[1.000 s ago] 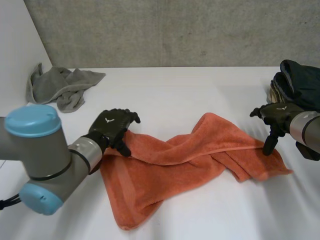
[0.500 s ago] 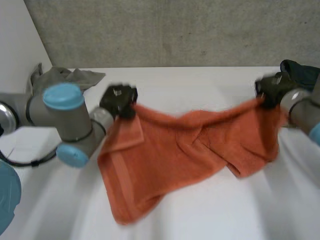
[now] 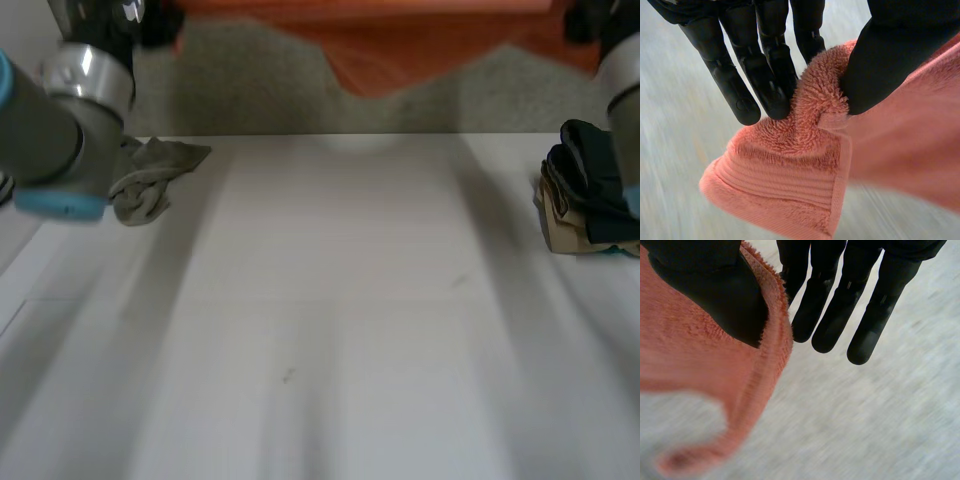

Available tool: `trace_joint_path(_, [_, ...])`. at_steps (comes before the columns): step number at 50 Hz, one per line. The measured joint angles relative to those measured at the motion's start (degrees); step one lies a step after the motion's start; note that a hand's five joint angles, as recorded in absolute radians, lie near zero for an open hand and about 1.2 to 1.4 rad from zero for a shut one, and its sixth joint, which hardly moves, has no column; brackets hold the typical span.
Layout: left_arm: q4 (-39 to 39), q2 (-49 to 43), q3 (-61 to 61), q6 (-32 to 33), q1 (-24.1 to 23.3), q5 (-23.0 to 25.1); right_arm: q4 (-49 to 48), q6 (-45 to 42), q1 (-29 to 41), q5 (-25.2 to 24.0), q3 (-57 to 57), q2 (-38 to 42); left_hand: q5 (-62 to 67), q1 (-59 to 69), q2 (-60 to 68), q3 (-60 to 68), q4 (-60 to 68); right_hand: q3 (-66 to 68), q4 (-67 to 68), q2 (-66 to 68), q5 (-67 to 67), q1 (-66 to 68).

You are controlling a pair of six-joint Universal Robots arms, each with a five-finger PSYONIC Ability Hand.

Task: Fold the laundry.

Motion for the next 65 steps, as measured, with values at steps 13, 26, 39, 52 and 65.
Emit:
trace_joint_path(13, [-3.57, -1.90, -25.78, 6.49, 1.46, 0.17, 8.16, -4.16, 0.44, -4.14, 19.13, 8.39, 0.00, 0.00, 0.05, 0.00, 0.01, 0.03, 0.05, 0.00, 0.30, 0.00])
trace_joint_path(26, [-3.81, 5.49, -34.12, 15.47, 3.58, 4.87, 10.08, -7.54, 0.66, -3.42, 26.31, 8.98, -40.57, -40.86, -42.92, -42.81, -44.05, 0.03, 0.05, 0.00, 0.30, 0.00])
trace_joint_path(39, [-10.36, 16.89, -46.87, 6.28, 9.88, 7.08, 10.01, -4.95, 0.77, -3.50, 30.03, 5.59, -30.41, -31.26, -33.94, -33.92, -34.00, 0.03, 0.05, 0.00, 0.30, -0.02])
trace_joint_path(52, [-13.12, 8.95, -48.14, 0.65, 15.81, 9.08, 9.99, -4.74, 1.11, -3.62, 30.45, 5.76, -30.59, -31.45, -34.03, -34.00, -34.11, 0.03, 0.05, 0.00, 0.30, -0.02])
trace_joint_path(65, [-9.12, 1.07, -43.76, 0.98, 15.90, 11.45, 9.92, -4.79, 0.98, -3.75, 31.38, 5.77, -26.17, -26.65, -29.34, -29.27, -29.64, 0.03, 0.05, 0.00, 0.30, -0.02])
